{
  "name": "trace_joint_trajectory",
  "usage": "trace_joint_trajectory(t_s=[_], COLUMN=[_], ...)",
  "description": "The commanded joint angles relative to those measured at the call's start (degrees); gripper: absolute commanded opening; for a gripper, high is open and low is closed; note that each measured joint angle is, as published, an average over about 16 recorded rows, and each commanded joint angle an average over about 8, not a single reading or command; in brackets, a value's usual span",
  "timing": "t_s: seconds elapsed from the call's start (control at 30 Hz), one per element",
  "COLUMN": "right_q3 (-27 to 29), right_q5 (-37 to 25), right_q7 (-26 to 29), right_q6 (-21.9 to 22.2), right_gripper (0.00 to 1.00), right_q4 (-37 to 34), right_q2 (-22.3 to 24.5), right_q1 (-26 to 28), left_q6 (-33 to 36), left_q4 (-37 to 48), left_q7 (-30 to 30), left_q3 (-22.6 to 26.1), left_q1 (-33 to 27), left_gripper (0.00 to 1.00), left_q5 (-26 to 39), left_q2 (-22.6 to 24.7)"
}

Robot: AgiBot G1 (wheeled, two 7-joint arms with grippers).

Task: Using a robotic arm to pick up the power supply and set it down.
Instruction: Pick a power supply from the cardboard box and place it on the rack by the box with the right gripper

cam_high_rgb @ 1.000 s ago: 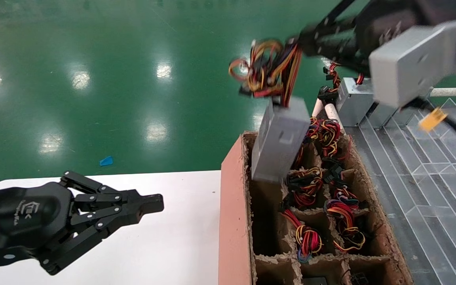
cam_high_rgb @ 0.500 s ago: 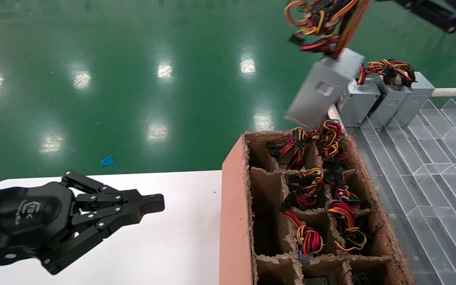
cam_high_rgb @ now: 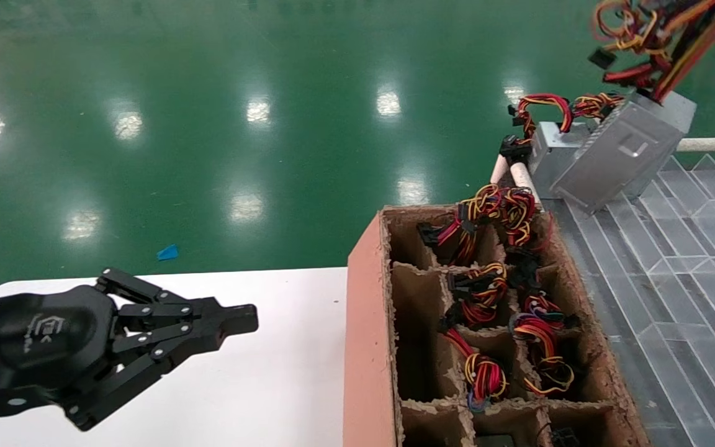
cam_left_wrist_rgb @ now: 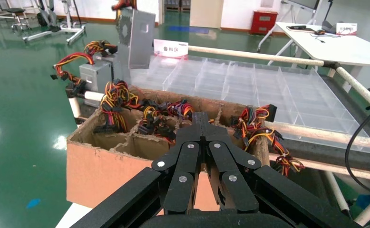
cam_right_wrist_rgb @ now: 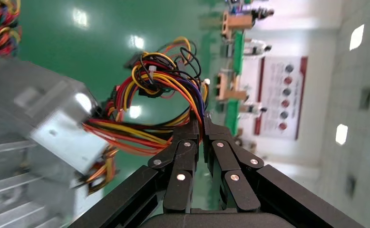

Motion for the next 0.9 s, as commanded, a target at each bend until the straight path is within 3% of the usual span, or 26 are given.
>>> trace_joint_trajectory(t_s=[0.03, 0.43, 0.9], right_q3=[-0.06, -0.5, -0.13], right_q5=[-0.03, 2.29, 4.29], right_q7=[0.19, -6.96, -14.39], right_q6=[0.24, 3.62, 7.96], right_gripper=[0.0, 0.0, 0.0], right_q4=[-1.31, -15.26, -32.8], right_q2=[1.05, -1.67, -13.46], right_q1=[-0.85, -6.03, -5.65], left_q6=[0.0, 0.0, 0.0], left_q4=[0.0, 0.0, 0.0], left_q7=[0.0, 0.0, 0.0], left_q3=[0.0, 0.0, 0.0], left_q1=[0.0, 0.0, 0.0], left_gripper=[0.0, 0.0, 0.0], left_q5=[0.0, 0.0, 0.0], left_q2=[0.0, 0.0, 0.0])
